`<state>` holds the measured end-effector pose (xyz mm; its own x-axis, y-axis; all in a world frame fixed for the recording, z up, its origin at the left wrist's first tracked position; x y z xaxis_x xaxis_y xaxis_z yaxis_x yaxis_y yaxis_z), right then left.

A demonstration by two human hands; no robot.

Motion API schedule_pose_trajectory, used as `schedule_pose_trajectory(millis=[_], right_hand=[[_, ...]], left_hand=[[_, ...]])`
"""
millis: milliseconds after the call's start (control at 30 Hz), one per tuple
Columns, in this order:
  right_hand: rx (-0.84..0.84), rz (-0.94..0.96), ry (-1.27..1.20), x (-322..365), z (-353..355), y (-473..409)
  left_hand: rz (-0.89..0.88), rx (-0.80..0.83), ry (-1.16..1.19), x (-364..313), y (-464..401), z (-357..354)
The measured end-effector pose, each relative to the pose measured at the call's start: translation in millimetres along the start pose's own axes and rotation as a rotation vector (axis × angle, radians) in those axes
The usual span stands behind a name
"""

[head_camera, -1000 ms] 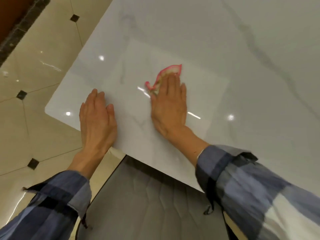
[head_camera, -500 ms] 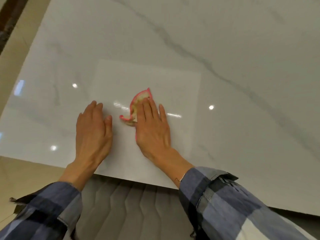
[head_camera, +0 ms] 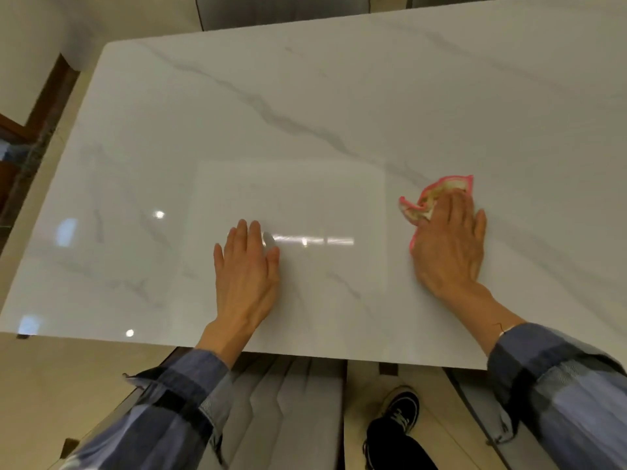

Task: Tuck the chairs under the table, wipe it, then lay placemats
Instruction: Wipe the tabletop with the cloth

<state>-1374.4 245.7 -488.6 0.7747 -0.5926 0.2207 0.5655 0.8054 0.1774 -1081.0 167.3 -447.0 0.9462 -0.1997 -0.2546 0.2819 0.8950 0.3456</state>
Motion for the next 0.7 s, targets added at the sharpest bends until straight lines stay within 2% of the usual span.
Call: schedule_pose_trajectory(millis=[167, 400, 533, 633, 700], right_hand=[[-0.038, 0.017, 0.01, -1, -7, 2], [-0.084, -0.08, -0.027, 28, -18, 28], [-0.06, 0.093, -0.092, 105, -38, 87], [0.036, 0.291, -0.122, 178, -55, 127], [0.155, 0.347, -0.057, 194, -62, 132]], left_hand=[[0.022, 0.003, 0.011, 6, 12, -2], [0.048, -0.015, 0.063, 34, 18, -3], [0.018, 0.002, 0.063, 51, 16, 1], [-0.007, -0.005, 0.03, 63, 13, 4], [-0.032, -0.015, 0.024, 59, 7, 5]])
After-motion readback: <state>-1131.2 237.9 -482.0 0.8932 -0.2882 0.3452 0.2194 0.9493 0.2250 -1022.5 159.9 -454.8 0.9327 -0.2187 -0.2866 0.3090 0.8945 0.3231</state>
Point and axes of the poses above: each hand's wrist, its own y-axis away from the middle knuckle, its own z-axis out of the back of the hand, x = y × z, the point moved 4 cm from there along -y, towards the middle knuckle, and after that the axes turned 9 degrees about x, right-handed, at the moved point
